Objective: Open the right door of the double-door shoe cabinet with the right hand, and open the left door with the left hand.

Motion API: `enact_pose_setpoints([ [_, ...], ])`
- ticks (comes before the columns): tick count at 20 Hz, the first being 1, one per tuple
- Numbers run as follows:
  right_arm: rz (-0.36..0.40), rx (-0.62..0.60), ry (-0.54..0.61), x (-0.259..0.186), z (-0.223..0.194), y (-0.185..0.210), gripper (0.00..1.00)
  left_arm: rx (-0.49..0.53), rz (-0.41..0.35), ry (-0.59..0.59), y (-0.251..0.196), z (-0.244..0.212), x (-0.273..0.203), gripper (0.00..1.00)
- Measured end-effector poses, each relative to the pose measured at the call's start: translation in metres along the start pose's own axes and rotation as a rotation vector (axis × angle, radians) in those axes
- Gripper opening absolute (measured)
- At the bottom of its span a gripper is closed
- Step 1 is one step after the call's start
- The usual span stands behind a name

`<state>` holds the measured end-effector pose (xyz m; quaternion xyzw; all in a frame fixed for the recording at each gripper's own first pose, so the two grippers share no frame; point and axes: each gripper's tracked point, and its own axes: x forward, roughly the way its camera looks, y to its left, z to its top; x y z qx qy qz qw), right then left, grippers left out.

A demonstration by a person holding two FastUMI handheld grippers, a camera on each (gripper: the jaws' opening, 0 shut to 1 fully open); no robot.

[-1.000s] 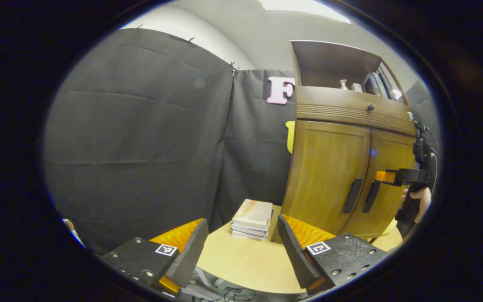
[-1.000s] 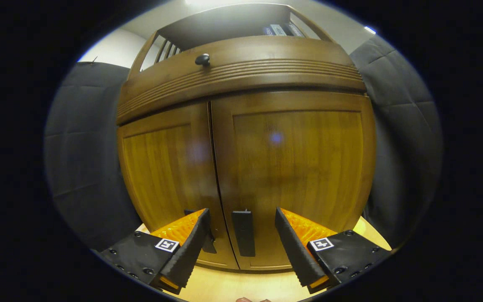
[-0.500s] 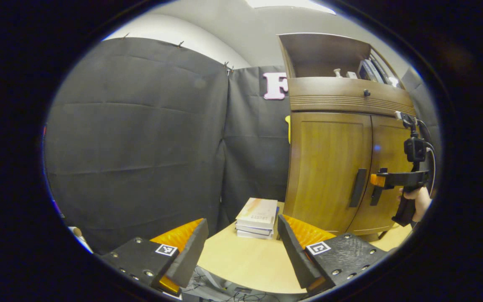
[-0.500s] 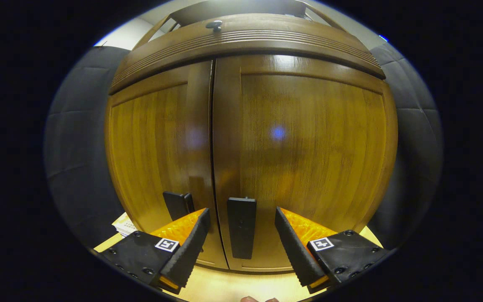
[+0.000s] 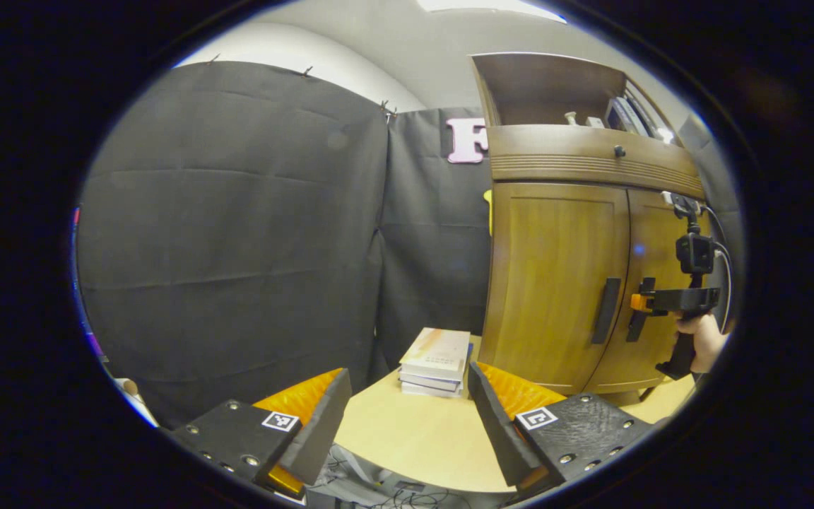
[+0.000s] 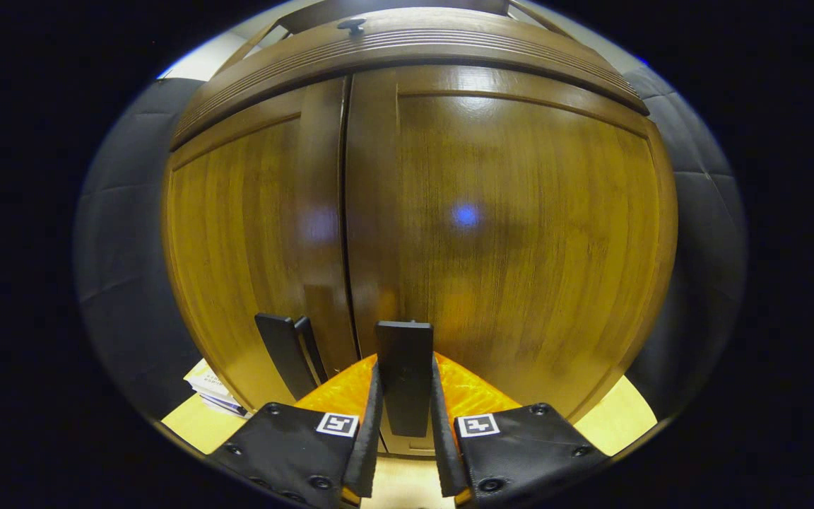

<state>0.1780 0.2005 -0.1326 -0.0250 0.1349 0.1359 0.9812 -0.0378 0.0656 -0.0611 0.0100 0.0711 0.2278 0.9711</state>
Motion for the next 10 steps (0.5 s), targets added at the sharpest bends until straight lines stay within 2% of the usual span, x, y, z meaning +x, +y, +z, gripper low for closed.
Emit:
enact_pose_setpoints([
  [2, -0.003, -0.006, 0.001, -0.0011, -0.0004, 0.0009, 0.31, -0.013, 0.002, 0.008, 0.0027, -0.0032, -0.0006, 0.96],
  [7, 0.002, -0.01, 0.007, -0.0005, -0.001, 0.0009, 0.31, -0.032, -0.014, 0.01, 0.0033, -0.0048, -0.0042, 0.96],
  [10, -0.016, -0.024, 0.002, -0.0005, -0.0014, 0.0015, 0.31, -0.009, -0.042, 0.002, -0.003, -0.0038, -0.0098, 0.96],
])
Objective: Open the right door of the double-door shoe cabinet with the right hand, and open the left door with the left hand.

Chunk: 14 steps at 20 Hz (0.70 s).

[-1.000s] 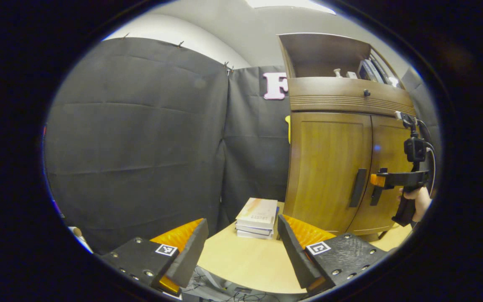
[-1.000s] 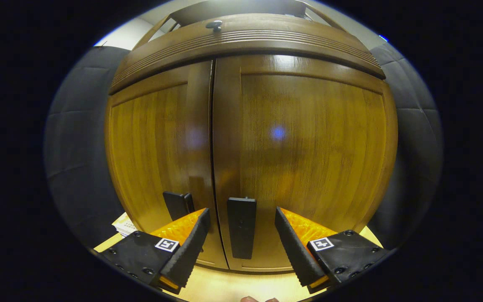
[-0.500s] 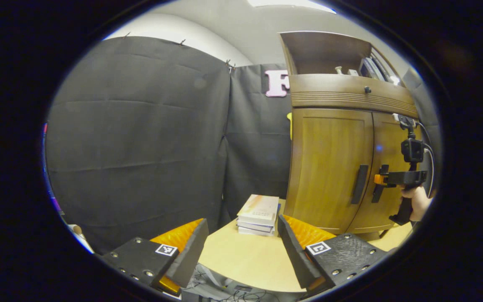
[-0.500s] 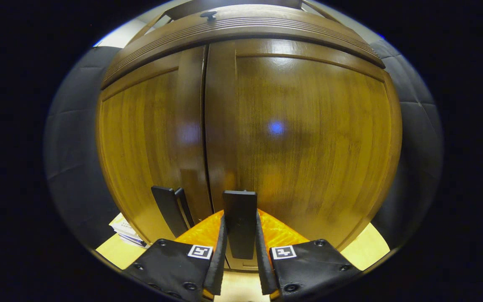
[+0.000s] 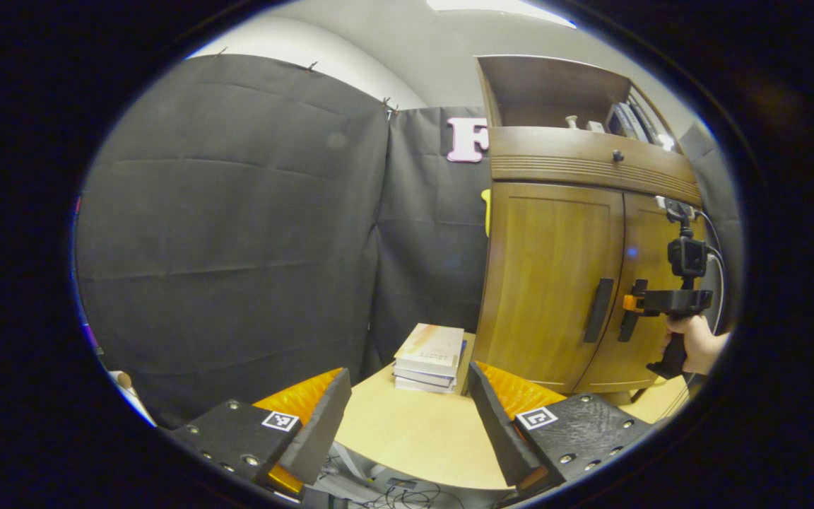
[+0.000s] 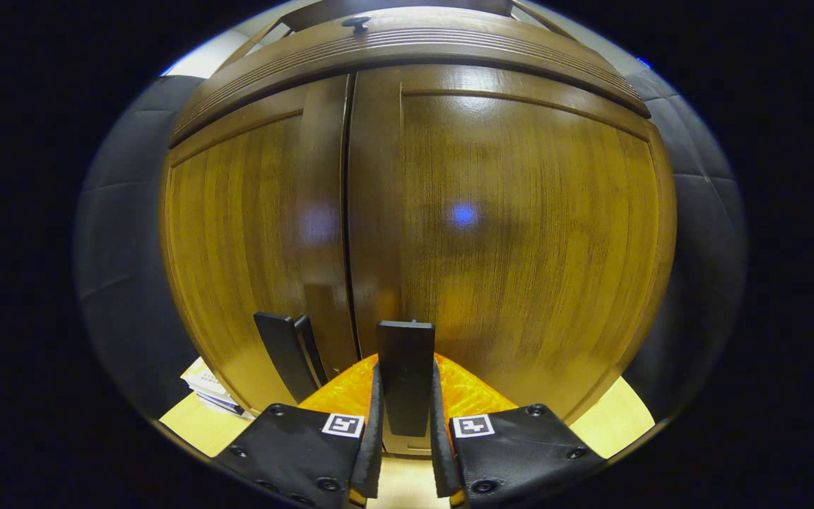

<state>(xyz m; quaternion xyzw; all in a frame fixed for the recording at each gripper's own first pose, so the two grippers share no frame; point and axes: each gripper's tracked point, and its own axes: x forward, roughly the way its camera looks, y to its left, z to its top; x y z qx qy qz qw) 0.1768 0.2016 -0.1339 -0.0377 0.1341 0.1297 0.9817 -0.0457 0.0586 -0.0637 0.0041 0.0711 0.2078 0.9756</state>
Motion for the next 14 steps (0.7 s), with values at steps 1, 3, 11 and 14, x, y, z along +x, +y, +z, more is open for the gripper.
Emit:
enact_pose_setpoints([
  [1, -0.001, 0.004, 0.001, 0.0, 0.0, 0.0, 0.31, 0.011, -0.01, -0.002, -0.002, 0.001, -0.002, 0.96],
  [3, 0.009, 0.009, 0.014, -0.001, -0.001, 0.0, 0.32, 0.021, -0.035, -0.004, -0.007, 0.0, -0.007, 0.96],
  [11, 0.053, 0.038, 0.037, -0.035, -0.007, -0.005, 0.31, 0.019, -0.103, -0.015, -0.013, 0.002, -0.029, 0.96],
  [14, 0.065, 0.045, 0.032, -0.054, -0.012, -0.008, 0.32, 0.017, -0.13, -0.02, -0.017, 0.003, -0.036, 0.96],
])
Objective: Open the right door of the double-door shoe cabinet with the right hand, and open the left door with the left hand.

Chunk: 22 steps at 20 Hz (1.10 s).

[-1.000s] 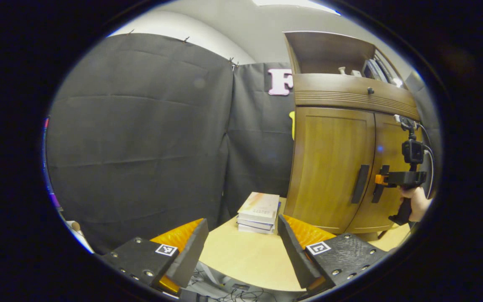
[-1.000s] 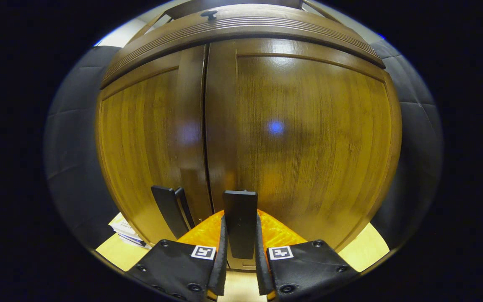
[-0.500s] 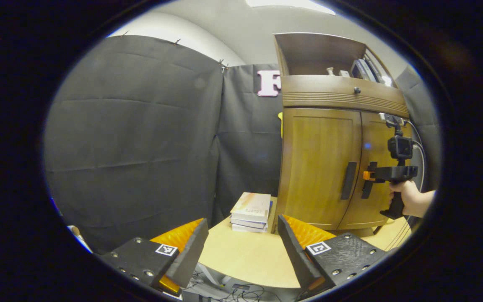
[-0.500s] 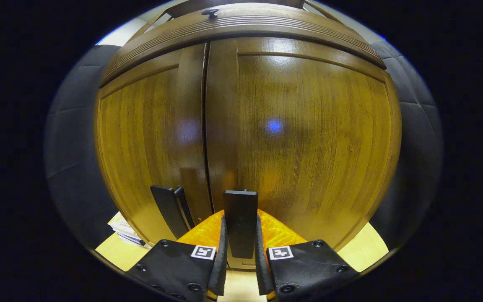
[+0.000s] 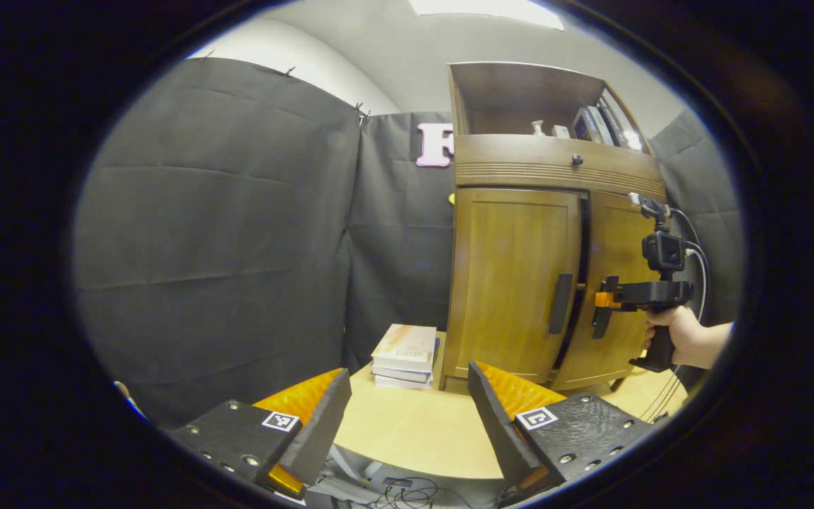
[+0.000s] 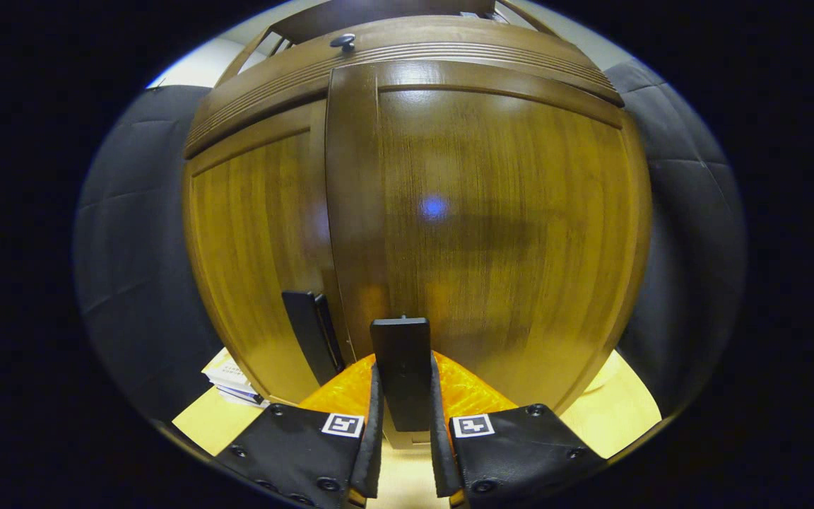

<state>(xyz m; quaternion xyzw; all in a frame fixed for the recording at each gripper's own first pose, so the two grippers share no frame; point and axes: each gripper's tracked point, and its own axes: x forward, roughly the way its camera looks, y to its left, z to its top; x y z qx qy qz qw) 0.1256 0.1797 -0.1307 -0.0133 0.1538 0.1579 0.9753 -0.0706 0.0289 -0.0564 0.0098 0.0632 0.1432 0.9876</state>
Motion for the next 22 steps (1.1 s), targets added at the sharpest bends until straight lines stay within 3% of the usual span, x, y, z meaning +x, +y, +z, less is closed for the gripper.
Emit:
enact_pose_setpoints([
  [12, 0.015, 0.013, 0.001, -0.064, -0.016, -0.02, 0.31, 0.013, -0.165, -0.043, -0.025, 0.006, 0.003, 0.96],
  [22, 0.024, -0.007, 0.005, -0.12, -0.032, -0.06, 0.31, 0.025, -0.34, -0.069, -0.095, 0.019, 0.008, 0.96],
])
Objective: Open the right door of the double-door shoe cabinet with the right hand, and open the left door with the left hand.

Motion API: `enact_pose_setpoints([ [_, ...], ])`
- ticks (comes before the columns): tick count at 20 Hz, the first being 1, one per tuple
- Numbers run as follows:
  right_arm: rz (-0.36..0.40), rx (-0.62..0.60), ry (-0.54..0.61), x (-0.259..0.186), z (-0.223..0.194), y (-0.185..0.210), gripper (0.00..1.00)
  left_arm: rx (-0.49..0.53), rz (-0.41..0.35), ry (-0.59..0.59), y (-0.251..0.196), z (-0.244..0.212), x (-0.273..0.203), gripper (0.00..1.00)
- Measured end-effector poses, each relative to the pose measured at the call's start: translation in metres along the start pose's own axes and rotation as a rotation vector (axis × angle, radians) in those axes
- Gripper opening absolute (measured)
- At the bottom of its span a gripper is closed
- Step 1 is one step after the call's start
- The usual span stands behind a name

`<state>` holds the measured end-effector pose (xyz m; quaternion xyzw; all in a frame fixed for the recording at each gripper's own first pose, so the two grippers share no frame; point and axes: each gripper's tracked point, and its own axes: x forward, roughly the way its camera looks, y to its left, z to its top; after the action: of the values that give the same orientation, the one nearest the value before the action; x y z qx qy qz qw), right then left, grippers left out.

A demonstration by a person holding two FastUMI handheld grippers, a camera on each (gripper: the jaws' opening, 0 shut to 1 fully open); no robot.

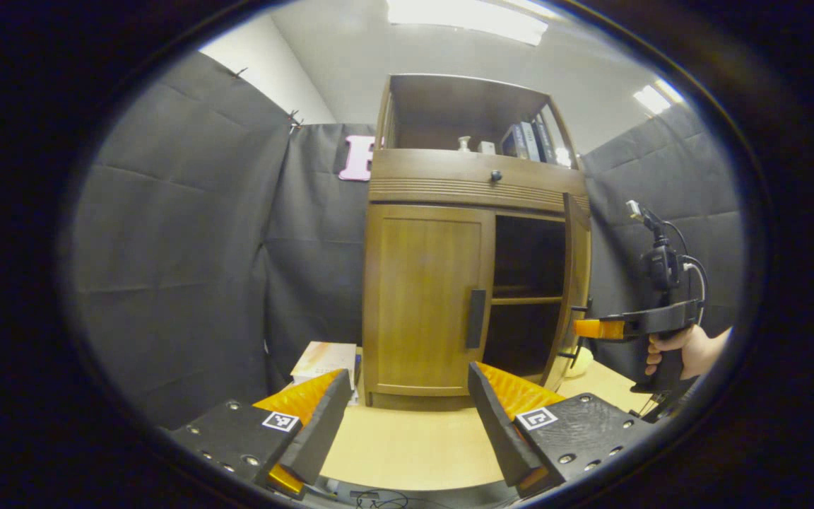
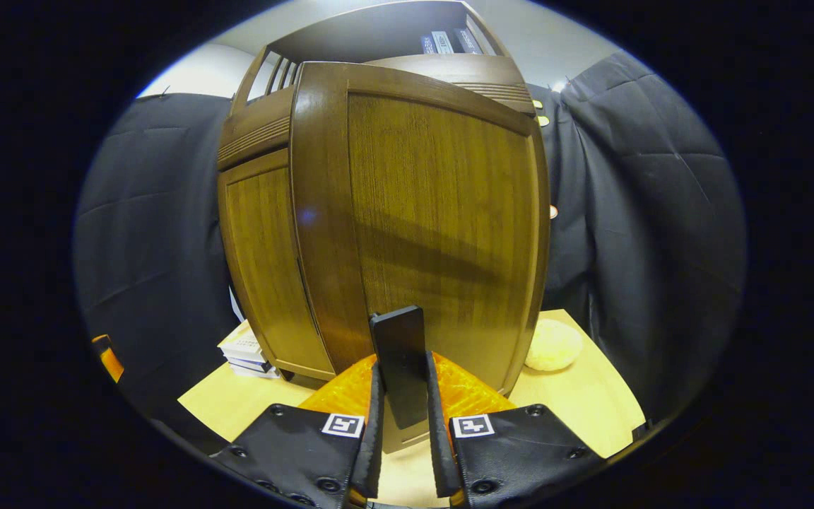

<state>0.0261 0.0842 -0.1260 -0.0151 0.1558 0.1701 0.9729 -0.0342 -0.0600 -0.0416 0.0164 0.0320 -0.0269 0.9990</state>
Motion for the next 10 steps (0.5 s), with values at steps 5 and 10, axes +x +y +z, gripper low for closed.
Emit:
enact_pose_setpoints([
  [5, 0.073, 0.04, 0.041, -0.018, -0.012, -0.021, 0.31, -0.019, 0.028, 0.022, -0.039, 0.001, 0.014, 0.96],
  [10, 0.162, 0.066, 0.065, -0.039, -0.016, -0.043, 0.31, -0.052, 0.074, 0.027, -0.087, 0.01, 0.011, 0.96],
])
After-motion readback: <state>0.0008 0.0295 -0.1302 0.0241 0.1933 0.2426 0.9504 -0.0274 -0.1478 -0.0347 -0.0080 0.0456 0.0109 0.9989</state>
